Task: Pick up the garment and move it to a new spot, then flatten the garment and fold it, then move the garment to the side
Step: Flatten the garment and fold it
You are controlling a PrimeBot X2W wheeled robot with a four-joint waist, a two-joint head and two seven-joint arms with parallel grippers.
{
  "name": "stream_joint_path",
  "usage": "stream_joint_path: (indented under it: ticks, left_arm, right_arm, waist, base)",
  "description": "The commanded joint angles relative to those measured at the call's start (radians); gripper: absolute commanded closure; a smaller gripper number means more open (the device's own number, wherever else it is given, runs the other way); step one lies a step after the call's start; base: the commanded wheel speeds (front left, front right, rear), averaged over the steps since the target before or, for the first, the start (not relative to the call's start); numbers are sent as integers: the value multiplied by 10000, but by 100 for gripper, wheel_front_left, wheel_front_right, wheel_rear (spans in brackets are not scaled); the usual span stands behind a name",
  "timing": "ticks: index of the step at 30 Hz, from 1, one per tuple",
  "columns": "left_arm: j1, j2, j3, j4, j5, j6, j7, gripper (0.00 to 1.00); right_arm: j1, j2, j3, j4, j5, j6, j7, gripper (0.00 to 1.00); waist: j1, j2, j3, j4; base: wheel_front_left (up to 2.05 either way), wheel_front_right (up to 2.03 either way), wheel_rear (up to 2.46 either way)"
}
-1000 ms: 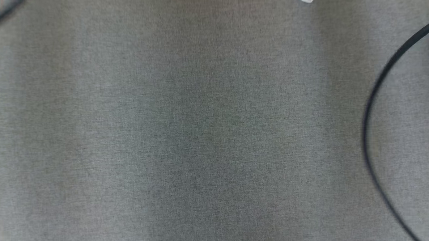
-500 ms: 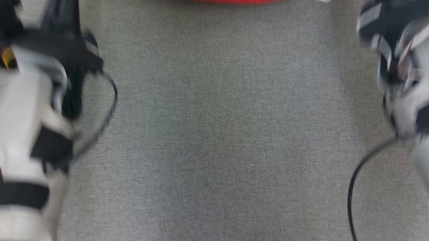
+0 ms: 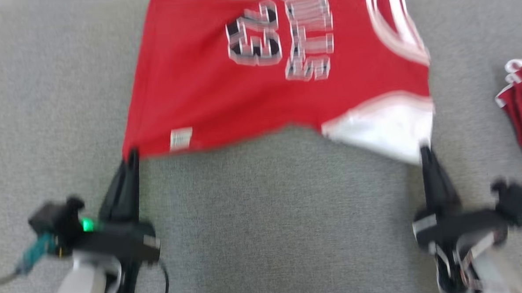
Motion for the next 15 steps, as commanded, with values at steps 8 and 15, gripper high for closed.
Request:
stream_joint_path:
  ticks: [8, 15]
  left_arm:
    - [2947, 853, -18, -2480, -65, 784, 1340, 100]
    - [5108, 1300, 135, -4496, -372, 1652, 2550, 100]
  right_arm:
    - [3383, 531, -984, -2105, -216, -1, 837, 100]
    - [5569, 1339, -2058, -3990, -1133, -1, 2587, 100]
  waist:
    - [3, 1, -1272, -366]
    - [3, 1, -1825, -492]
  base:
    - [0, 0, 0]
    - [0, 0, 0]
